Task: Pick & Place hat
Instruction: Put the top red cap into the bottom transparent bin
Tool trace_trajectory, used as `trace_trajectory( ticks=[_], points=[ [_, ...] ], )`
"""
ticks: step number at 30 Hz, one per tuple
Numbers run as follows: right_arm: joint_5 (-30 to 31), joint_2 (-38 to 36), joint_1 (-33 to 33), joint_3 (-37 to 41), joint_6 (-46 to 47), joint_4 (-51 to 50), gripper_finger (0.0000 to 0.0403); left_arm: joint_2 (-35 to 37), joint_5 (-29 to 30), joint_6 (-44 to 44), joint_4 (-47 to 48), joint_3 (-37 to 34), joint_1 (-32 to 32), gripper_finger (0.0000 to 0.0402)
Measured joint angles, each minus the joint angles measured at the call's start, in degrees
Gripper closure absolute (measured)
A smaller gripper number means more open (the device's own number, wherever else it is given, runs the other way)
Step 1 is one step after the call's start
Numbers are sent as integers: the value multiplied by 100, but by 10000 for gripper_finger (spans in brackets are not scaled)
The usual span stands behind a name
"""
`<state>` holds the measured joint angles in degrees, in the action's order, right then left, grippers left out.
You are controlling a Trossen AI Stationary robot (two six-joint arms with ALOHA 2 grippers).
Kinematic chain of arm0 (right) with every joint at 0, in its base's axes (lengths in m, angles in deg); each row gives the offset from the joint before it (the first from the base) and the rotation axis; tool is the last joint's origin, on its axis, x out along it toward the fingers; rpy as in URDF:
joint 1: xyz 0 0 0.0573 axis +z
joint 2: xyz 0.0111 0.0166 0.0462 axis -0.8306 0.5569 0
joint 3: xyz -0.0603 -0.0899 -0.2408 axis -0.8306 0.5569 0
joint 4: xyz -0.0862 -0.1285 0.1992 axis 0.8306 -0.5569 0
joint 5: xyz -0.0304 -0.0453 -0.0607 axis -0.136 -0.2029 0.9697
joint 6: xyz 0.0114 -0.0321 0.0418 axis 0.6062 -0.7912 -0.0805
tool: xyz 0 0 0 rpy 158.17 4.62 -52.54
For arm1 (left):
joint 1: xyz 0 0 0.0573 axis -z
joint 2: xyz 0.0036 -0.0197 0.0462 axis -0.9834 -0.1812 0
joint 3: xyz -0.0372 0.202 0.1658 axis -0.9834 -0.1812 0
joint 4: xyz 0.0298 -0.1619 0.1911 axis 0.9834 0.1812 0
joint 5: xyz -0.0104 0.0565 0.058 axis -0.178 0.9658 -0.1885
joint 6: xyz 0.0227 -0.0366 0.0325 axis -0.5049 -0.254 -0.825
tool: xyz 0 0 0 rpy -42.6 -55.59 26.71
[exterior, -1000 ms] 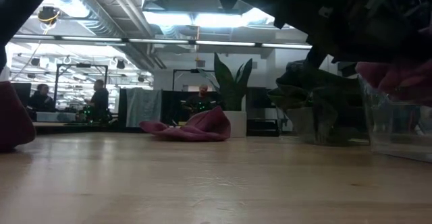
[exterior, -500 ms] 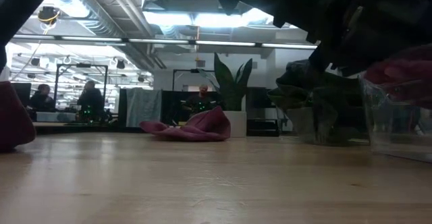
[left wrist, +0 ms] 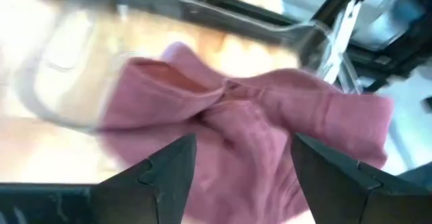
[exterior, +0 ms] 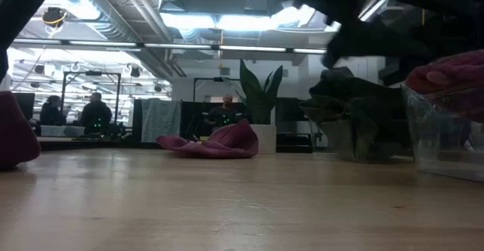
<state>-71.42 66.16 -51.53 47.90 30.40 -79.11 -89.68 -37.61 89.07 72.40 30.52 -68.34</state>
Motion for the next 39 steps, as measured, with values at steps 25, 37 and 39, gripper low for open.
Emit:
trace_trajectory(
  ticks=[25, 37, 39],
  points=[
    [-1, 0, 0, 0, -1, 0, 174, 1930, 2052, 1283, 4669, -905, -376, 174],
    [-1, 0, 1, 0, -1, 2, 174, 2240, 1572, -3249, 4962, -1709, -1573, 174],
    [-1, 0, -1, 0, -1, 1, 174, 2241, 1574, -3953, 4754, -1807, -1815, 174]
  ],
)
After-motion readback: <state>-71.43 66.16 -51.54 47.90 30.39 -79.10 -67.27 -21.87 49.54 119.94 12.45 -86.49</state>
